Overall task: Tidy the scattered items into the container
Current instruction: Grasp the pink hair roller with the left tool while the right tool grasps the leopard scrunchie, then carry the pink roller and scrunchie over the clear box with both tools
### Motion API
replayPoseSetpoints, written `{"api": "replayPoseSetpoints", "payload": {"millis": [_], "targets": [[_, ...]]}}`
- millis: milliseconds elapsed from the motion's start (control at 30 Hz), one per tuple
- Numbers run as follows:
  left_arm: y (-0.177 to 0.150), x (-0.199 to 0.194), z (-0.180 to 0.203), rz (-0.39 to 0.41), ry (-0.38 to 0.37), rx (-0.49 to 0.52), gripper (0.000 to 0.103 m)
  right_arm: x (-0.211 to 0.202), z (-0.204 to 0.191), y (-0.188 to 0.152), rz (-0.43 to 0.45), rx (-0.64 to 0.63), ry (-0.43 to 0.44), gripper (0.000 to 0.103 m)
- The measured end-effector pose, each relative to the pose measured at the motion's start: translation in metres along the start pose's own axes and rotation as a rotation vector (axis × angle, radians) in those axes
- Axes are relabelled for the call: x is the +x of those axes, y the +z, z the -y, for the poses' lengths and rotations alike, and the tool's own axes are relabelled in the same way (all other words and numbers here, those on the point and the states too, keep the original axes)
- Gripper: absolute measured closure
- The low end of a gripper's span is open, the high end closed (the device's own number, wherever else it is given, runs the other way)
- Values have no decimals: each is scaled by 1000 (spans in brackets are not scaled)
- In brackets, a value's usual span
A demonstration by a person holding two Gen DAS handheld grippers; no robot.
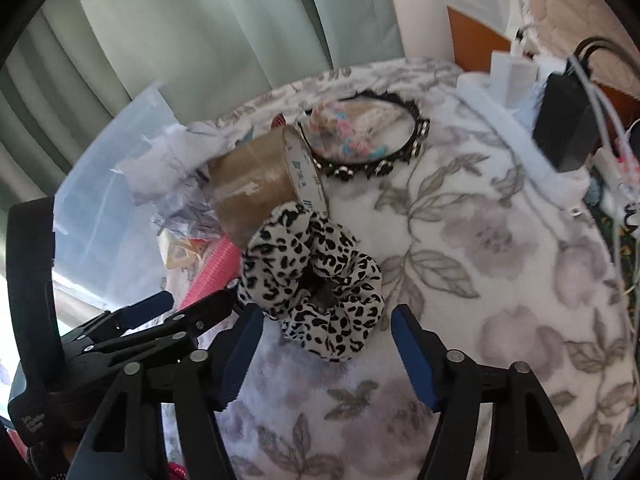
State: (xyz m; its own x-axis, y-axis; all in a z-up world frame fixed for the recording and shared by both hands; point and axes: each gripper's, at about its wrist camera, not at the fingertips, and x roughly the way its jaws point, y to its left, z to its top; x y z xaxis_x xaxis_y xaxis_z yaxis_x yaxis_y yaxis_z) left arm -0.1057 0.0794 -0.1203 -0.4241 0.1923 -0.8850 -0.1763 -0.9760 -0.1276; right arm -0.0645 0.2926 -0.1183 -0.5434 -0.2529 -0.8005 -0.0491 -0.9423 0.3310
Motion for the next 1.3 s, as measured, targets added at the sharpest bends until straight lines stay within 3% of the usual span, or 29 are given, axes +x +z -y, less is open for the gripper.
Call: {"api": "replayPoseSetpoints", "payload": {"millis": [167,267,467,533,667,933,1300], "targets": [[8,8,-4,-13,-5,3,23,21,1,6,-43,13,26,41],[8,13,-9,-38,-48,-12,25,26,2,8,-48,22,33,42],[0,12,-6,-44,-28,16,44,29,1,10,-46,23,23,58],[-1,11,-8,-42,-2,16,56,28,0,10,-46,20,18,63],[-5,7,-10,-42,14,5,60,26,2,11,-47,38,19,78],[-17,-20,-15,-36,-2,-33,75,-2,8,7,7,93,37,83],[-39,-106,-17,70,-38,-24,75,-74,-13,9,146,70,64,83]]}}
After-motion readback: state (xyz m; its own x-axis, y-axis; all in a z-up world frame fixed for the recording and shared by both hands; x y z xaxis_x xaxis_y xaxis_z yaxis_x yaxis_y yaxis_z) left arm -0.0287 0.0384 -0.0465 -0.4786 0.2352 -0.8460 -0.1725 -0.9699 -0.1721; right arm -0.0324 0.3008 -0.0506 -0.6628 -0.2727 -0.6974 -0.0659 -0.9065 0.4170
